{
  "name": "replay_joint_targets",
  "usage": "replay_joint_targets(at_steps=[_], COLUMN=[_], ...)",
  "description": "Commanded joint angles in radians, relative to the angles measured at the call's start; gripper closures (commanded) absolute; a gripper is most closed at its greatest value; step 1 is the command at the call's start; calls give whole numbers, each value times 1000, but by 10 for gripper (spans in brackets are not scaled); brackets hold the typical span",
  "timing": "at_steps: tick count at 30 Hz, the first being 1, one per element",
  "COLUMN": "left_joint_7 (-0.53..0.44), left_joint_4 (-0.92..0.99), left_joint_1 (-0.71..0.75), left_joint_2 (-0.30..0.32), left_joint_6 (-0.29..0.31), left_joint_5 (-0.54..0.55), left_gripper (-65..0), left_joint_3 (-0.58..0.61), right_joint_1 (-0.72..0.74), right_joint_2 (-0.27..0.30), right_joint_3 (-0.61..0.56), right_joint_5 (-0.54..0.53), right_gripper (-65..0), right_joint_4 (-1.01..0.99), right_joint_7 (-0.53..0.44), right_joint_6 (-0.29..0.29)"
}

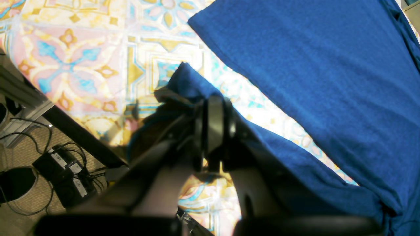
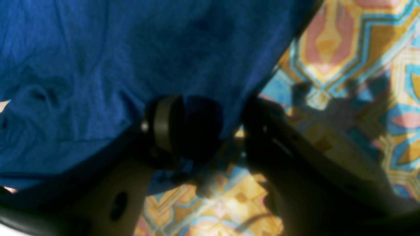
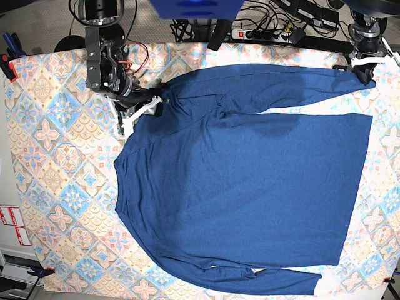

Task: Fold the T-shirt properly
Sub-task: 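Lower the left gripper onto the sleeve shoulder and pinch the fabric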

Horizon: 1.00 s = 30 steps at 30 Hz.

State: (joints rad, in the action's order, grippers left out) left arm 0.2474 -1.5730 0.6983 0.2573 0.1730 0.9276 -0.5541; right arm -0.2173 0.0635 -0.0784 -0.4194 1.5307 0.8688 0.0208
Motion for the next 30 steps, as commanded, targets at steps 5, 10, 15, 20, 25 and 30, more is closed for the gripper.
replay_joint_targets(at_steps=[5,10,15,20,25,30], left_joint_7=[-21,-21,-21,-24,-24,-21], left_joint_4=[-16,-16,-16,-17,-70,-112], left_joint_1=[10,8,7,2,-12,-52], left_joint_2=[10,10,15,17,17,17], left_joint_6=[7,7,7,7,7,7], left_joint_5=[3,3,5,5,3,1], left_gripper=[0,0,0,0,0,0], left_joint_3=[-7,-7,-7,-8,-39,-73], right_joint_1=[48,60,65,63,60,65], right_joint_2=[6,6,6,6,6,6], right_joint_3=[4,4,6,6,6,4], right_joint_5=[21,21,21,21,21,21], right_gripper=[-228,-89,-29,-27,-27,-27], right_joint_4=[-71,-112,-72,1,63,83], right_joint_7=[-4,-6,-6,-6,-4,-6], right_joint_6=[-17,-17,-17,-17,-17,-17])
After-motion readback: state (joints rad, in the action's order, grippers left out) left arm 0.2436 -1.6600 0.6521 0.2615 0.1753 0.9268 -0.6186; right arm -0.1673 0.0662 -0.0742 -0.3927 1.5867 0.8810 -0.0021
